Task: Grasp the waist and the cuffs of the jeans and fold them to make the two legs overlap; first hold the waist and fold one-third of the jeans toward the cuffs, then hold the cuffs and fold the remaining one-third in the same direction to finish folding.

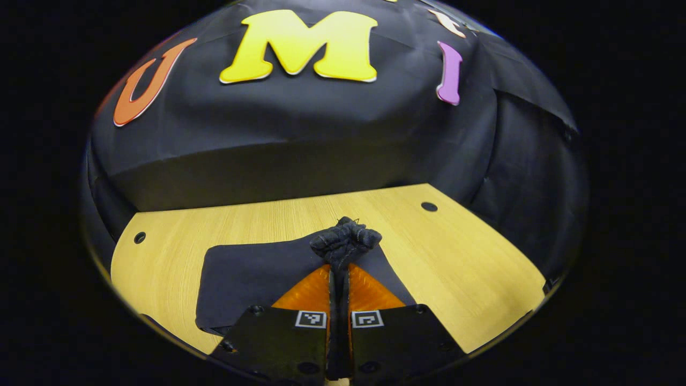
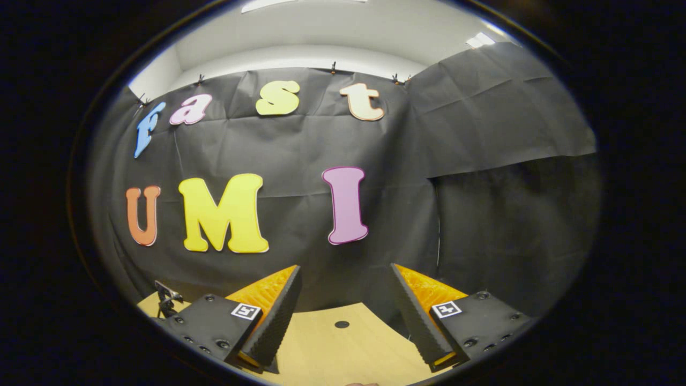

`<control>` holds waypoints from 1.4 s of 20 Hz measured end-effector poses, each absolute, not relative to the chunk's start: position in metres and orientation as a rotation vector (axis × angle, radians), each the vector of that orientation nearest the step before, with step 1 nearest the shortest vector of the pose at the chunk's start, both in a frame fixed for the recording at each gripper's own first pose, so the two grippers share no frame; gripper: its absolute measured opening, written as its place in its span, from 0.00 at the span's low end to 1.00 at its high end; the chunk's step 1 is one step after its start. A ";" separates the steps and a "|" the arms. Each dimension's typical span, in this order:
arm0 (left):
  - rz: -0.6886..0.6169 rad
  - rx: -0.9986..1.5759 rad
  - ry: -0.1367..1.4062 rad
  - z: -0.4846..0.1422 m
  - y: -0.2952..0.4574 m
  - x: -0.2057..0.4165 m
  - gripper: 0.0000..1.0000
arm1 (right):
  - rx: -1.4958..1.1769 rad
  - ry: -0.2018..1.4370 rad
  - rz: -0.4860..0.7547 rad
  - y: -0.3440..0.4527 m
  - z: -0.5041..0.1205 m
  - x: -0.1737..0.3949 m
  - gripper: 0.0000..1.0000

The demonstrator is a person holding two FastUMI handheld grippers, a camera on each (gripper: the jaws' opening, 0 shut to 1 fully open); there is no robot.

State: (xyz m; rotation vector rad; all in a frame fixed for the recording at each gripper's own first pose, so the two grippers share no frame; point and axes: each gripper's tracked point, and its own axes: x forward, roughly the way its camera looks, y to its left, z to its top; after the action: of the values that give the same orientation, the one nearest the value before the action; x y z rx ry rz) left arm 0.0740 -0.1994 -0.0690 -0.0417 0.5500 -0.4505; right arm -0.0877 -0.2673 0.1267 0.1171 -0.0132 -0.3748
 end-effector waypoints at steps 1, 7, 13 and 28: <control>-0.450 -0.019 0.559 -0.078 -0.202 0.072 0.03 | 0.119 -0.011 -0.376 -0.268 0.126 -0.087 0.99; -0.456 0.106 0.626 -0.128 -0.214 0.058 0.07 | 0.129 0.002 -0.383 -0.276 0.121 -0.087 0.99; -0.483 0.159 0.632 -0.142 -0.223 0.051 0.32 | 0.122 0.015 -0.385 -0.281 0.121 -0.095 0.99; -0.497 0.054 0.256 0.050 -0.181 0.056 0.92 | 0.148 -0.005 -0.256 -0.239 0.125 -0.066 0.99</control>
State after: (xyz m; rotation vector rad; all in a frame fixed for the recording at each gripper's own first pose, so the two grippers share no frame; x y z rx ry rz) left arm 0.0563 -0.1807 0.0504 0.0544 0.2559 -0.4968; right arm -0.0657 -0.2388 0.1251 0.1483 -0.0048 -0.2561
